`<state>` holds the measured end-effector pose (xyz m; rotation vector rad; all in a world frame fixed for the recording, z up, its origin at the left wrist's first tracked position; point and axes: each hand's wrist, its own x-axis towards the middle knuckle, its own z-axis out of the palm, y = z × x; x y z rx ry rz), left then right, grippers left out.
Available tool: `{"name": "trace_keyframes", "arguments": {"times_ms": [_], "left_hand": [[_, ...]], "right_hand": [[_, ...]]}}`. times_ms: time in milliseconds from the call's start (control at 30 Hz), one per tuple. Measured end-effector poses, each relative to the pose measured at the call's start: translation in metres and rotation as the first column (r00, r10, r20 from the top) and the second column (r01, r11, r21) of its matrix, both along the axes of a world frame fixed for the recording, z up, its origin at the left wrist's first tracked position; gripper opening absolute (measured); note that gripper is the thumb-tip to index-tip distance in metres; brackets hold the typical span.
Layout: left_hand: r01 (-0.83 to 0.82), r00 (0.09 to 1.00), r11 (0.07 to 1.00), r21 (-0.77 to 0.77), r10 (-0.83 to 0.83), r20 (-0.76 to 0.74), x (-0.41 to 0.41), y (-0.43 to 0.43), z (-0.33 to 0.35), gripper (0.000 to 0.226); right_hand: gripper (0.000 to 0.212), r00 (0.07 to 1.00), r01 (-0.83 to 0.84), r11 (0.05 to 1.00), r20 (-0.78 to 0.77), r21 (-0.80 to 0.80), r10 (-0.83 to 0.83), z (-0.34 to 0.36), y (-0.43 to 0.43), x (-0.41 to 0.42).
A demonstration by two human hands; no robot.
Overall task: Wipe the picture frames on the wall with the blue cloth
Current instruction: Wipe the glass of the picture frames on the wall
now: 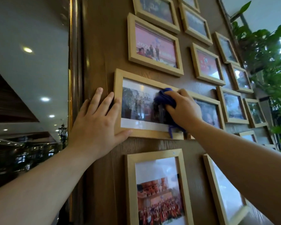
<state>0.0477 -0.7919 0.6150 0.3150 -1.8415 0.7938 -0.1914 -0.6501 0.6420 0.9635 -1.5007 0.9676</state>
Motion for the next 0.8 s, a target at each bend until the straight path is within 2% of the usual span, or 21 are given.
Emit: {"name": "trace_keyframes", "arguments": {"times_ms": [100, 200, 300, 367, 467, 567, 700, 800], "left_hand": [[0.005, 1.000, 1.000, -0.001, -0.005, -0.008, -0.001, 0.000, 0.000, 0.092], [-0.002, 1.000, 1.000, 0.004, 0.002, -0.006, 0.000, 0.002, 0.000, 0.099], [-0.015, 1.000, 1.000, 0.004, 0.015, -0.002, 0.001, 0.002, -0.001, 0.101], [-0.013, 1.000, 1.000, 0.006, 0.013, -0.003, 0.001, 0.002, -0.001, 0.101], [-0.015, 1.000, 1.000, 0.003, 0.015, 0.000, 0.002, 0.002, -0.001, 0.101], [-0.016, 1.000, 1.000, 0.001, 0.016, -0.006, 0.001, 0.003, -0.001, 0.101], [-0.014, 1.000, 1.000, 0.003, 0.014, 0.001, 0.001, 0.002, 0.000, 0.103], [-0.022, 1.000, 1.000, -0.008, 0.022, 0.001, 0.000, 0.001, 0.000, 0.104]], "right_hand": [[0.038, 0.996, 0.071, 0.997, 0.057, -0.016, -0.070, -0.003, 0.001, -0.007], [0.043, 0.998, 0.013, 1.000, 0.056, -0.017, -0.012, 0.000, -0.011, 0.022], [0.043, 0.983, -0.159, 0.985, -0.084, 0.064, 0.164, -0.002, -0.031, 0.068], [0.040, 0.954, -0.192, 0.975, -0.212, 0.113, 0.213, -0.003, -0.042, 0.091], [0.042, 0.935, -0.252, 0.959, -0.222, 0.131, 0.276, -0.003, -0.038, 0.090], [0.035, 0.967, -0.121, 0.987, -0.213, 0.106, 0.141, -0.011, -0.022, 0.055], [0.033, 0.997, 0.072, 0.996, 0.008, 0.052, -0.073, -0.026, 0.005, 0.015], [0.033, 0.997, 0.050, 0.993, 0.048, 0.108, -0.055, -0.037, 0.010, 0.015]]}}
